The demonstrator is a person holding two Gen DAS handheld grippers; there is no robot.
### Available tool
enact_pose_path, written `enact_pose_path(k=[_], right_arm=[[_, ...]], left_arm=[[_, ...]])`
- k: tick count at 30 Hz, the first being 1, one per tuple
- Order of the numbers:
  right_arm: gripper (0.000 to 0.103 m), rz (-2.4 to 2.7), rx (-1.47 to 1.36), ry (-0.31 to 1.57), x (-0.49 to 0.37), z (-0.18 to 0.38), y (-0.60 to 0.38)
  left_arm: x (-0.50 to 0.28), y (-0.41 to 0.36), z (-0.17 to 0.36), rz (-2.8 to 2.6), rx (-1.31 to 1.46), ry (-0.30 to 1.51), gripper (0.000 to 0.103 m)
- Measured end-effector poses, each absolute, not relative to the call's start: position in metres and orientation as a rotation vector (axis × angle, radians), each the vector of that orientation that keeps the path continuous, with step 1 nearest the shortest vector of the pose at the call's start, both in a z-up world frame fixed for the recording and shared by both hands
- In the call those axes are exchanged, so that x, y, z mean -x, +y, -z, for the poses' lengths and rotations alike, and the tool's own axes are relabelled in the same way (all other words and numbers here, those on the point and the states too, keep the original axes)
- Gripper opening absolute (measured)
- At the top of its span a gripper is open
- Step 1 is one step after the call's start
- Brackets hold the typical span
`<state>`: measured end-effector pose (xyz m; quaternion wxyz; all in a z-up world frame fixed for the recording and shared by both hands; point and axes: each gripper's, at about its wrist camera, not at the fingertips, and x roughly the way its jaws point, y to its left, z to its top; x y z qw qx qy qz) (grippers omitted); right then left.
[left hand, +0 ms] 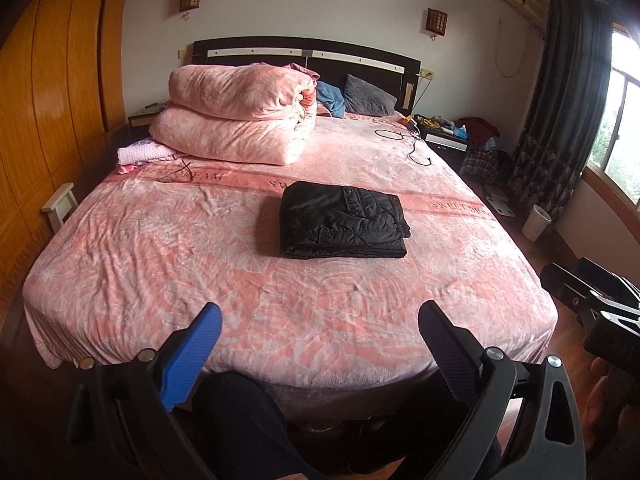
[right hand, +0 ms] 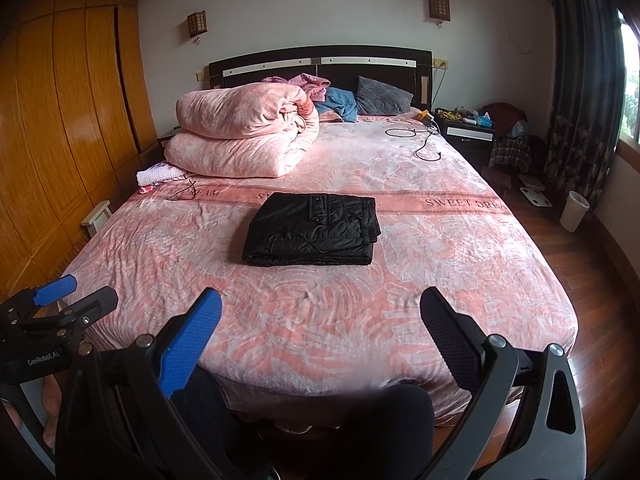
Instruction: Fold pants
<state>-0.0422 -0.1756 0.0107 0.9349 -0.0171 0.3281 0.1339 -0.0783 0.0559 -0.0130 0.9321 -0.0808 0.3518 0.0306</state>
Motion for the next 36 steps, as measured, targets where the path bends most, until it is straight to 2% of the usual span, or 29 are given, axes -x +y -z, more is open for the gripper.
enact_pose_path(k=[36], right_arm=[[0.099, -0.274, 0.040, 0.675, 0.029, -0.008, -0.174]], left_arm=[[0.069, 0.057, 0.011, -0.092, 0.132, 0.702, 0.099]])
